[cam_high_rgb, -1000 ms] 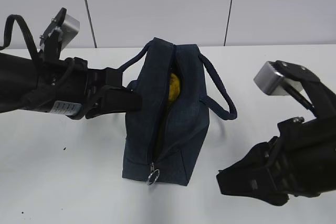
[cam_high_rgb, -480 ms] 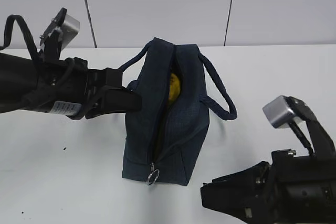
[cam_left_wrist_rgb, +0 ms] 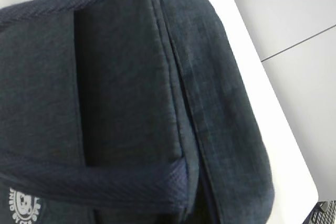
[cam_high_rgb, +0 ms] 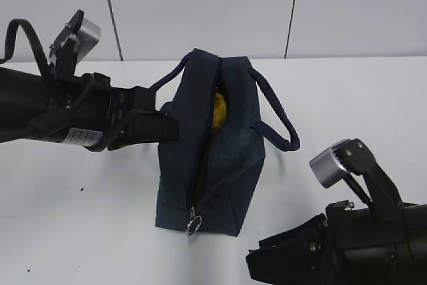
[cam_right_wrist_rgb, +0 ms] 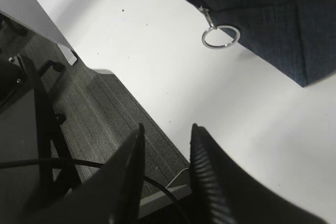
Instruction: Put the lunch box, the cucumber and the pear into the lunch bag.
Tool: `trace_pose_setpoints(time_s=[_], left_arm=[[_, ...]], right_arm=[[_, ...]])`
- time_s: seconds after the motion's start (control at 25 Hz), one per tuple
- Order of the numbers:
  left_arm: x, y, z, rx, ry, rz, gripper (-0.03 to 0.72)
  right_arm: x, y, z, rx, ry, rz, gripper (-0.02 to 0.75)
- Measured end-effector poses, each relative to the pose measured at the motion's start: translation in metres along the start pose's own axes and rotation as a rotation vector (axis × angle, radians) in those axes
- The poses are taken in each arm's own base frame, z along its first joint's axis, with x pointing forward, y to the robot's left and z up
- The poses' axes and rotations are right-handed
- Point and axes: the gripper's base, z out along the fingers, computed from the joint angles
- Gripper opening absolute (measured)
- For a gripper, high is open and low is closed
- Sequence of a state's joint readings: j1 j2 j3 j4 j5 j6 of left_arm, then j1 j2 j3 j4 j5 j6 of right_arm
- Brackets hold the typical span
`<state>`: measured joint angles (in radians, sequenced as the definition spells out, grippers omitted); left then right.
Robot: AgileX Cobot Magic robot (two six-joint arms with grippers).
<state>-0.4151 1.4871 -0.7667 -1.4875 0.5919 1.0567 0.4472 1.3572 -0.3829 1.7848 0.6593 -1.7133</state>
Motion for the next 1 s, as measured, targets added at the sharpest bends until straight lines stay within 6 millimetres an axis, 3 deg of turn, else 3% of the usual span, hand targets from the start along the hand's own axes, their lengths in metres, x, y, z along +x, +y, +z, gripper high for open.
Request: trace_pose_setpoints(time_s=[0.48, 1.0], left_arm=[[-0.001, 0.001, 0.000, -0.013, -0.007, 0.000, -0.015], [0.000, 0.000, 0.000, -0.004, -0.002, 0.001, -0.015]], right_arm=[[0.006, -0.006, 0.017, -0.087, 0.049, -0.317, 0.243], [-0.012, -0.019, 0.038, -0.098, 0.044, -0.469, 0.246]])
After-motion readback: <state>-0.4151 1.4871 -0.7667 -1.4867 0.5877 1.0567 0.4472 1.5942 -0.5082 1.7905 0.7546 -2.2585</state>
